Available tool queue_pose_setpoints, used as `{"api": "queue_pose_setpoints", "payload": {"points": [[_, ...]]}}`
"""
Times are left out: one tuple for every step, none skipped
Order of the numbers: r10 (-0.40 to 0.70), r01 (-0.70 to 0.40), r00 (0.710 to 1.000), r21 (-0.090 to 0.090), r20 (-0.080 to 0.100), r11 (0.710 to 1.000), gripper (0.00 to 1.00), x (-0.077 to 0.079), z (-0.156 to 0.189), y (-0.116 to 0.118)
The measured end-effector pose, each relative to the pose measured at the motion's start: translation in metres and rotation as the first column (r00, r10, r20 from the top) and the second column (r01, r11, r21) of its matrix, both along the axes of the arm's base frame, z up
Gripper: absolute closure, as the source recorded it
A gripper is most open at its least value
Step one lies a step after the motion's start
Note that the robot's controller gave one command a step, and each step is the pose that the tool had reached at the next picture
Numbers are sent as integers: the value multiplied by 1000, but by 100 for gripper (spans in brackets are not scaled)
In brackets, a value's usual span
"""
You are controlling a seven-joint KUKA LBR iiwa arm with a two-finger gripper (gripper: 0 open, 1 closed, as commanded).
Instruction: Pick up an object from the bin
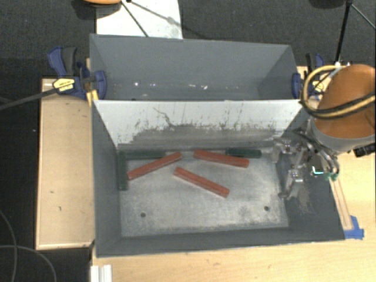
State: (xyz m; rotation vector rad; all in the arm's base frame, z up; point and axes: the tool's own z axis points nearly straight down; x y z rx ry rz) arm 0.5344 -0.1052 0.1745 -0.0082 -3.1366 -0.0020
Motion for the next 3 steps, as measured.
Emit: {"api": "queue_pose_setpoints", "payload": {"points": [[3,-3,1000,-2,8,1000,0,2,4,0],[9,-8,1000,-3,15,1000,0,8,-46,14],[34,-34,999,0,6,999,0,22,-82,30]]}}
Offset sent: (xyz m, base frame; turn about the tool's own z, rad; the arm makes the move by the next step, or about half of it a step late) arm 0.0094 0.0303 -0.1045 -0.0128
